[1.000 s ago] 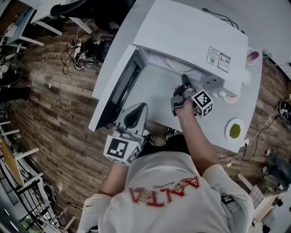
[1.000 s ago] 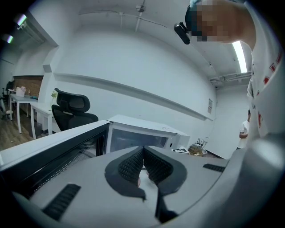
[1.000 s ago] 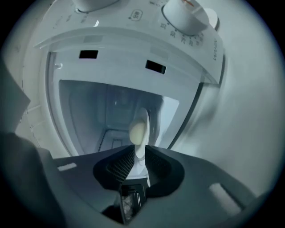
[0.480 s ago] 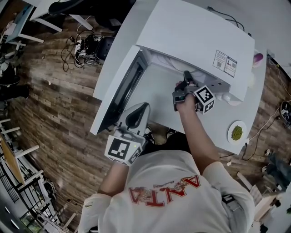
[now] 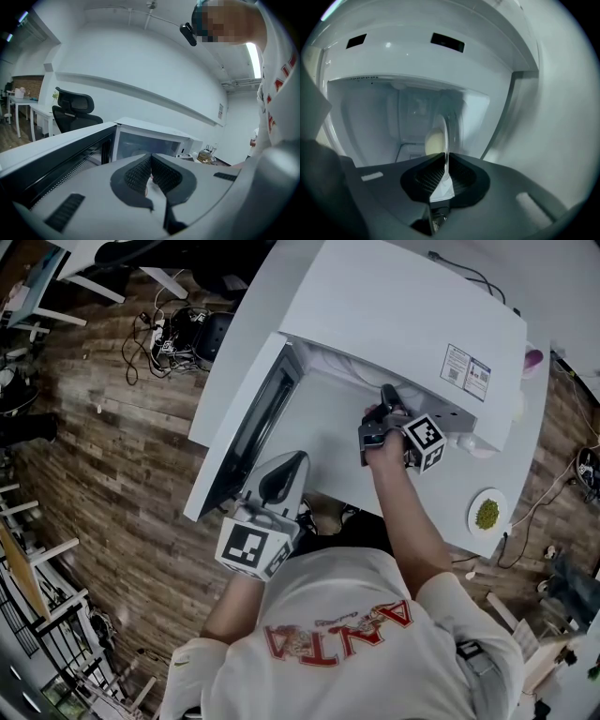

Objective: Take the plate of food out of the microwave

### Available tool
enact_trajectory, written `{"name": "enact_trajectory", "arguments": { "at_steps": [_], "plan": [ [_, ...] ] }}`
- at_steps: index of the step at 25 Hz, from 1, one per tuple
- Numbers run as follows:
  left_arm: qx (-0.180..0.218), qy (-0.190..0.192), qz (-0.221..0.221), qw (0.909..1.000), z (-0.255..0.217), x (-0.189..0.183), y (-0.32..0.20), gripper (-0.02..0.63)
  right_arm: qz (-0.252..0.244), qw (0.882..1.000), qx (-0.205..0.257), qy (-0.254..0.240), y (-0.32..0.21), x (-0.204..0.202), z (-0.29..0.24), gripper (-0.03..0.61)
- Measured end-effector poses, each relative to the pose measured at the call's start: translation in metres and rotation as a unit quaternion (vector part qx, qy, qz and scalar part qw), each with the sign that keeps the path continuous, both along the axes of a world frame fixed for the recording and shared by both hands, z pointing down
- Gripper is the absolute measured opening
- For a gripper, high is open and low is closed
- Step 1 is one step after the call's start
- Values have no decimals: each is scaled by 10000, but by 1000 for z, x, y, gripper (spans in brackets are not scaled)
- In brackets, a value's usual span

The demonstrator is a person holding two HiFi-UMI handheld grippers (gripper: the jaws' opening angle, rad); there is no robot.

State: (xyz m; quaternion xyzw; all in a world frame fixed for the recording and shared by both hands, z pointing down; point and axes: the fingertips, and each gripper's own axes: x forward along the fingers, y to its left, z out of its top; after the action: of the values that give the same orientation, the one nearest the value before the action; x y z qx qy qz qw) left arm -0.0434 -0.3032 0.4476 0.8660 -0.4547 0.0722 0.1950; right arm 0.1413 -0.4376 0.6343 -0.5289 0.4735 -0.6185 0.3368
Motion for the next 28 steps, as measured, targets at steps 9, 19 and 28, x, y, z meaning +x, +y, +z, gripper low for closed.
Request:
{"name": "enact_trajectory", "arguments": {
  "at_steps": [9,19,28],
  "plan": [
    [-63,34,71,9999,0,1,2,9,-78,10000,18,41,7,-2,-4,18],
    [-138,81,106,9998,4,-1,7,9,-205,9997,94,9,16,-5,-2,20],
    [-195,59,114,9997,8,-2,10,9,-122,9999,-11,-25,6,-2,5,20]
  ]
}}
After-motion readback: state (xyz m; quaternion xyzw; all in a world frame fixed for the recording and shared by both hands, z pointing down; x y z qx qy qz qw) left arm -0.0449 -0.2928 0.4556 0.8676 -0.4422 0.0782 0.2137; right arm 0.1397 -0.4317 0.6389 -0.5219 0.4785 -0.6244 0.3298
